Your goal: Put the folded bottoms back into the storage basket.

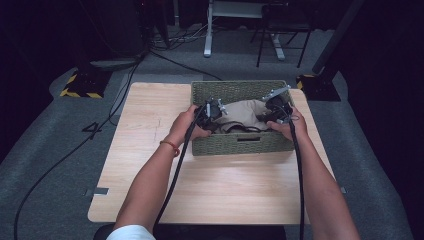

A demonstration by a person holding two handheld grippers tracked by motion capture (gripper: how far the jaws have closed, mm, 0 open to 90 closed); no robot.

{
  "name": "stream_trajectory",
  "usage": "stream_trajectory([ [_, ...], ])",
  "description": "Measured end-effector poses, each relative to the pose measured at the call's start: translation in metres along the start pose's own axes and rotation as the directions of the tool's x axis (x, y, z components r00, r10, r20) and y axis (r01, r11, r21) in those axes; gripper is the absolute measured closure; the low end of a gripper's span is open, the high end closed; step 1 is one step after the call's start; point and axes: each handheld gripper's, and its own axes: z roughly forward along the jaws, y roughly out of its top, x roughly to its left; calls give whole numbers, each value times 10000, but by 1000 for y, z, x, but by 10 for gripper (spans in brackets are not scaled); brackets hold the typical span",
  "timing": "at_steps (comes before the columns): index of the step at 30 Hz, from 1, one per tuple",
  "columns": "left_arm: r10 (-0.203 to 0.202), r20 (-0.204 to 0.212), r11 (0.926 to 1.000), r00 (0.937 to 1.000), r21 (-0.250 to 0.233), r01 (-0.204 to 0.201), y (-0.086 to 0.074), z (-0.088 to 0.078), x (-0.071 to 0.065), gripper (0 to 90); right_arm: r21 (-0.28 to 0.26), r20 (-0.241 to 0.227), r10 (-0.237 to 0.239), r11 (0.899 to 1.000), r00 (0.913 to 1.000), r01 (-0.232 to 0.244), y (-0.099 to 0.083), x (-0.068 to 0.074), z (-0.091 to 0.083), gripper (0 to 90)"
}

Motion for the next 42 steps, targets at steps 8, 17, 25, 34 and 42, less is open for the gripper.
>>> stream_trajectory([
  [8, -96, 18, 9999, 10000, -116, 96, -4, -2, -1, 650, 1332, 427, -197, 9910, 9989, 139, 1, 4, 10, 684],
  [17, -621, -424, 9976, 9972, -317, 608, -8, -6, 0, 507, 1843, 1067, 58, 9825, 9943, -255, -3, 0, 13, 461],
  [25, -1827, -282, 9811, 9828, -695, 1804, -14, -7, 5, 316, 936, 1211, 808, 9913, 9893, -924, -8, -4, 6, 320],
  [34, -2264, -190, 9698, 9739, -974, 2235, -9, -7, 5, 224, 436, 862, 1046, 9931, 9908, -1086, -10, -3, 2, 282],
  [42, -2266, 140, 9619, 9739, -1539, 2261, -4, -14, 0, 202, 12, 808, 1065, 9943, 9910, -1070, -10, 0, -5, 271],
])
